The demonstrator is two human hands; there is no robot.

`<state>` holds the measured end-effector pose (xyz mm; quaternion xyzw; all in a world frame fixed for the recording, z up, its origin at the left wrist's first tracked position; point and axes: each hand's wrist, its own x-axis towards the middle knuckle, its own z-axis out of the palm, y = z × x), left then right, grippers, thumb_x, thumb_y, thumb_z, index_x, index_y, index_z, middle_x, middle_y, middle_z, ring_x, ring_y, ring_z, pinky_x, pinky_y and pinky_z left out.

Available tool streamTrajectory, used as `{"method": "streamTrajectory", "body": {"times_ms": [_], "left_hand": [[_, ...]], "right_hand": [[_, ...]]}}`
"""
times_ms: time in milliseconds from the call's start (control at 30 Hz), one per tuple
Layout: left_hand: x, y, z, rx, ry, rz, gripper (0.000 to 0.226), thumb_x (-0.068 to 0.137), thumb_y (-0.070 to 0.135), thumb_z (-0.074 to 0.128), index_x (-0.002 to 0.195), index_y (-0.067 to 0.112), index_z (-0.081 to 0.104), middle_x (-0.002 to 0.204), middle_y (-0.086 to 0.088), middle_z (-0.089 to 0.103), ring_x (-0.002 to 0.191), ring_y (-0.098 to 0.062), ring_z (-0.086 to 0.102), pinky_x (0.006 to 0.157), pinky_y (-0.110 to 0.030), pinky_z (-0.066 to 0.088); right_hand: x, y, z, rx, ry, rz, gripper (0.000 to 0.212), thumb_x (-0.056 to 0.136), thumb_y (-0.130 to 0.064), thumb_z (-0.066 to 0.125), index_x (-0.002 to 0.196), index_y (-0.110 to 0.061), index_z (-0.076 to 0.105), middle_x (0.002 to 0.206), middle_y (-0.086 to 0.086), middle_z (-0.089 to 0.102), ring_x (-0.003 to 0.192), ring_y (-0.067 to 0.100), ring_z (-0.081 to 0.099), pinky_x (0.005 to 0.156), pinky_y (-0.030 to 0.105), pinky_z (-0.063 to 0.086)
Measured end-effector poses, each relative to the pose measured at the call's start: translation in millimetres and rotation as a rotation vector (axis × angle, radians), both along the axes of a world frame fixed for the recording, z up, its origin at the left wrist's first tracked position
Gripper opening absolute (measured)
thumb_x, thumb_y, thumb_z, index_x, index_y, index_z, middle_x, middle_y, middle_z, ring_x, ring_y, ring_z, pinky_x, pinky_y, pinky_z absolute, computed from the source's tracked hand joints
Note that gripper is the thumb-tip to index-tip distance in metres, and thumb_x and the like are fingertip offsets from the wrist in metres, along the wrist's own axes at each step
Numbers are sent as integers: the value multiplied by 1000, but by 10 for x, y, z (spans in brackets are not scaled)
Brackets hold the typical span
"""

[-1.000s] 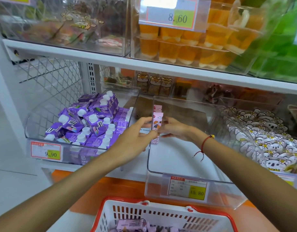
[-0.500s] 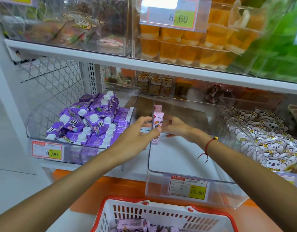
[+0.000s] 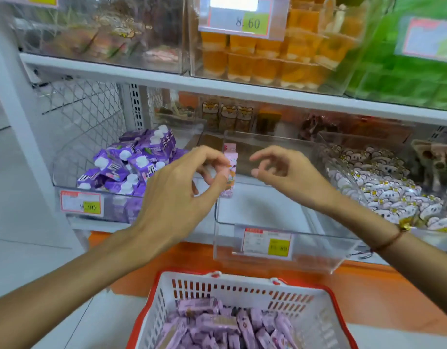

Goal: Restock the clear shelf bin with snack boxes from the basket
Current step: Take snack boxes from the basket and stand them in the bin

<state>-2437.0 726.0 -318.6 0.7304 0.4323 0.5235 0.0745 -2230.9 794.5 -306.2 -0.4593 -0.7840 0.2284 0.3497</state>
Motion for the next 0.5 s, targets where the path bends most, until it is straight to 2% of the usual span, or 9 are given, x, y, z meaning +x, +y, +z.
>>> {"method": "streamTrajectory", "body": {"times_ms": [67, 133, 200, 233, 300, 400, 433, 467, 500], "left_hand": [[9, -266, -48, 39, 153, -55, 10, 86, 41, 50, 88, 34, 57, 77, 24, 58, 70, 4, 57, 57, -19, 44], [34, -475, -200, -48, 369, -74, 15, 84, 47, 47, 88, 35, 55, 70, 28, 55, 67, 9, 54, 53, -15, 38], [68, -595, -455, -236, 639, -93, 18, 82, 53, 45, 91, 40, 53, 72, 27, 56, 73, 5, 57, 52, -15, 34], [75, -615, -634, -339, 755, -121, 15, 84, 51, 46, 93, 42, 54, 78, 25, 59, 78, 4, 59, 55, -17, 34], [74, -623, -1030, -568, 916, -175, 17, 88, 44, 49, 101, 40, 58, 97, 21, 65, 89, -1, 61, 64, -22, 38], [44, -609, -1668, -887, 1008, -239, 21, 95, 34, 47, 111, 31, 61, 116, 10, 64, 100, -14, 60, 78, -26, 44], [39, -600, -1902, -967, 999, -242, 22, 97, 30, 46, 113, 27, 60, 120, 6, 62, 98, -18, 59, 79, -30, 45], [47, -592, -2138, -1035, 952, -233, 22, 98, 26, 45, 115, 23, 59, 124, 3, 59, 91, -22, 57, 78, -33, 45], [65, -594, -2373, -1097, 861, -205, 23, 99, 23, 43, 117, 19, 56, 128, -2, 56, 84, -24, 52, 75, -36, 43]], "right_hand": [[102, -523, 59, 68, 46, 110, 5, 83, -29, 69, 87, -29, 67, 65, -9, 61, 59, 13, 54, 57, 25, 46], [183, -955, -44, 55, -17, 192, 9, 83, -37, 63, 86, -28, 67, 62, -6, 59, 53, 6, 51, 50, 16, 41], [267, -1213, -354, -14, -229, 238, 7, 85, -34, 62, 89, -30, 66, 59, -11, 55, 52, 1, 49, 51, 10, 36], [299, -1294, -570, -69, -386, 260, 7, 87, -32, 62, 92, -31, 66, 62, -14, 57, 55, 0, 51, 53, 12, 38], [377, -1363, -1074, -250, -703, 304, 14, 91, -30, 58, 102, -31, 65, 83, -12, 67, 68, 0, 55, 65, 21, 44], [487, -1352, -1934, -626, -981, 283, 30, 97, -21, 47, 121, -6, 58, 118, 16, 62, 100, 32, 58, 84, 35, 45], [507, -1361, -2214, -732, -1000, 271, 33, 99, -18, 44, 124, 1, 54, 121, 25, 56, 97, 38, 55, 88, 42, 44], [515, -1383, -2490, -798, -972, 245, 31, 100, -18, 42, 122, 1, 53, 116, 27, 55, 90, 37, 52, 86, 45, 42], [510, -1440, -2742, -819, -928, 206, 25, 102, -20, 41, 119, -7, 54, 105, 21, 54, 85, 32, 49, 82, 43, 38]]}}
